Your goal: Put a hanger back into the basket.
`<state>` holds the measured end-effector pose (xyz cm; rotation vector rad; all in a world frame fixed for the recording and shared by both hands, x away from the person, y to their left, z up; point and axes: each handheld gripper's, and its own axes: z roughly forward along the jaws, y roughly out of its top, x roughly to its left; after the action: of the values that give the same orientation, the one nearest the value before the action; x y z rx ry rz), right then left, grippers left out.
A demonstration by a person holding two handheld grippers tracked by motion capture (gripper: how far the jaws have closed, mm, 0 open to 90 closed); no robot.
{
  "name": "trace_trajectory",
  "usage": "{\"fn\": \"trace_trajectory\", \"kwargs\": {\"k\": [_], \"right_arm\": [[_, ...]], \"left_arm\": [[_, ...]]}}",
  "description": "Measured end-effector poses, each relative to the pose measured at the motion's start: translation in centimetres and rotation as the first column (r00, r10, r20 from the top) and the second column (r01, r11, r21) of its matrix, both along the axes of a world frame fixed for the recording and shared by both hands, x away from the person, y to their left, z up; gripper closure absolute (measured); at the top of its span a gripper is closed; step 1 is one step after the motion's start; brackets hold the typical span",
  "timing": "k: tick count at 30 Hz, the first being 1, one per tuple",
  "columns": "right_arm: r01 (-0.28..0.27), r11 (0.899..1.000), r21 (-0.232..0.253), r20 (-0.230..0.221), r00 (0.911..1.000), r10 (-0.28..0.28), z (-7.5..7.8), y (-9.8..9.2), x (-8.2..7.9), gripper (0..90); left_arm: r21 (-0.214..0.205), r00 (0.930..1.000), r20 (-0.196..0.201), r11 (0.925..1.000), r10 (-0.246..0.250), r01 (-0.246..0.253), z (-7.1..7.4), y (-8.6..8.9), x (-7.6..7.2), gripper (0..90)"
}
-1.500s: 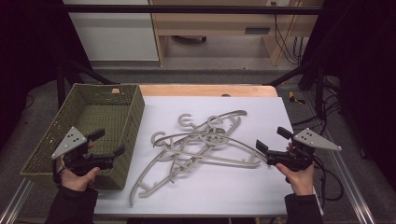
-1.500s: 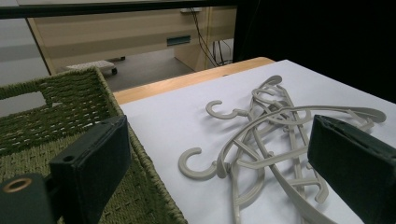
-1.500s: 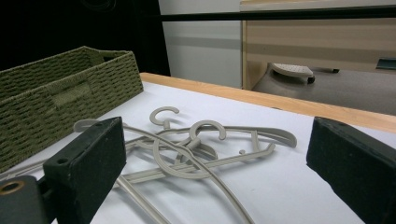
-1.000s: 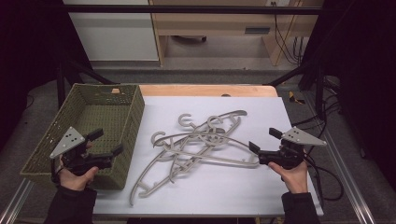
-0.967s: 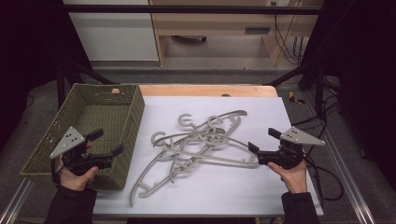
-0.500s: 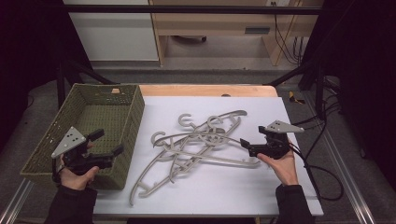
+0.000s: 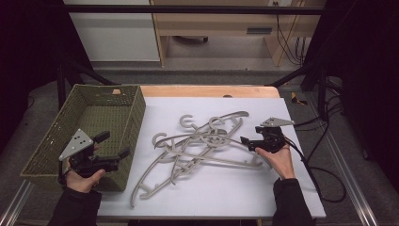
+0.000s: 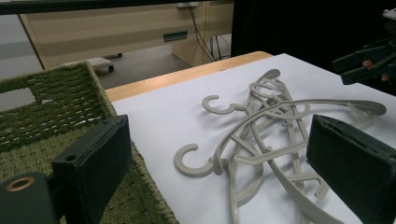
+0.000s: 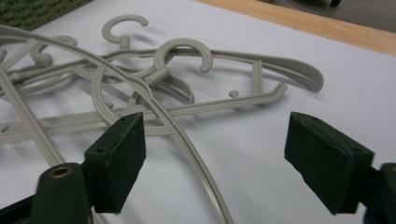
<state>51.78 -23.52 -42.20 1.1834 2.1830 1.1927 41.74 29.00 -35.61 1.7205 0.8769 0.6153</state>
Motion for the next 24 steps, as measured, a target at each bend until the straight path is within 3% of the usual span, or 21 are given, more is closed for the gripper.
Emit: {"fn": "trace_trajectory", "kwargs": {"k": [7, 13, 18, 22, 24], "right_arm": [[-0.003, 0.998, -0.06, -0.016, 0.9999, 0.002, -0.8, -0.3, 0.5, 30.6], [0.0, 0.997, -0.071, -0.075, 0.9972, -0.005, -1.4, -0.5, 0.7, 40.5], [-0.047, 0.995, -0.084, -0.101, 0.9942, 0.039, -2.1, -0.3, 1.1, 44.0], [-0.035, 0.994, -0.105, -0.12, 0.9925, 0.022, -2.5, -0.1, 1.3, 49.0], [-0.053, 0.992, -0.112, -0.124, 0.9915, 0.039, -2.7, -0.1, 1.4, 51.0]], "left_arm": [[0.005, 1.0, 0.001, 1.0, -0.007, 0.007, 0.0, -0.3, 0.0, 6.3], [0.0, 0.9999, 0.001, 0.9999, -0.01, 0.01, 0.0, -0.3, -0.1, 6.4], [0.005, 0.9999, 0.001, 0.9999, -0.015, 0.015, -0.1, -0.6, -0.1, 6.4], [0.007, 0.9998, -0.003, 0.9998, -0.019, 0.019, -0.2, -0.7, -0.1, 6.4], [0.01, 0.9998, -0.004, 0.9998, -0.019, 0.019, -0.3, -0.7, 0.0, 6.4]]}}
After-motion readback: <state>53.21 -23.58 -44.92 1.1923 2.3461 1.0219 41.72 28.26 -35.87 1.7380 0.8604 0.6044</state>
